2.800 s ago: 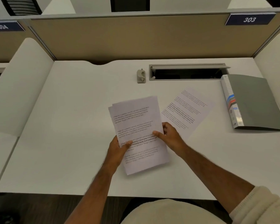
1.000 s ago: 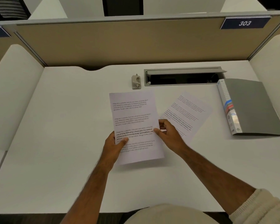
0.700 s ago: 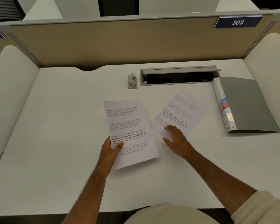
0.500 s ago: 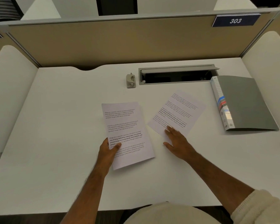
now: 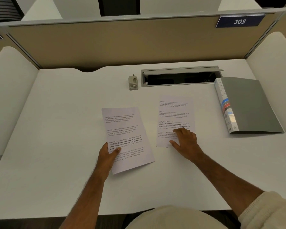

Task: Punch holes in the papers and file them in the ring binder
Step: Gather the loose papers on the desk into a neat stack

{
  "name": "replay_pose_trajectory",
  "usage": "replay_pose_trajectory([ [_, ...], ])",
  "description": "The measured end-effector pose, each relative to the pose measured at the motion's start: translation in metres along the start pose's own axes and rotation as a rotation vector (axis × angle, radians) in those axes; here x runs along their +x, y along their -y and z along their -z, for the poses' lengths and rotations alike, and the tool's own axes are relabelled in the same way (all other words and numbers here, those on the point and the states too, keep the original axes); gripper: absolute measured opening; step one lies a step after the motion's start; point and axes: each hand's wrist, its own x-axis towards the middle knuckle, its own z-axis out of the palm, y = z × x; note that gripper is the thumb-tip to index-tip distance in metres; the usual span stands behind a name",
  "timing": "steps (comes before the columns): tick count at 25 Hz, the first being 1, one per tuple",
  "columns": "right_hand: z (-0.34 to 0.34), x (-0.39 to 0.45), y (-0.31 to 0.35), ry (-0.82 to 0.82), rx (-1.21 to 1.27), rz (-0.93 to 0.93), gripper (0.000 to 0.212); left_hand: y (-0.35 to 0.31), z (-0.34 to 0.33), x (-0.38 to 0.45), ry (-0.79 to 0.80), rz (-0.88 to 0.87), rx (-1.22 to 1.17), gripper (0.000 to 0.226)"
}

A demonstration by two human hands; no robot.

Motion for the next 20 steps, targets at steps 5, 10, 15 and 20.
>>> replay_pose_trajectory([
  [5, -0.007, 0.01, 0.023, 0.117, 0.03, -0.009, 0.092, 0.004, -0.002, 0.005, 0.015, 0.023, 0.015, 0.045],
  [10, -0.015, 0.018, 0.033, 0.203, 0.064, -0.046, 0.096, 0.003, -0.001, 0.009, 0.017, 0.032, 0.039, 0.047],
  [15, -0.016, 0.018, 0.031, 0.084, 0.16, -0.075, 0.066, 0.006, 0.002, 0.013, 0.01, 0.049, 0.035, 0.045],
  [20, -0.019, 0.021, 0.04, 0.056, 0.301, -0.045, 0.056, 0.003, -0.004, 0.019, -0.004, 0.077, 0.031, 0.049],
])
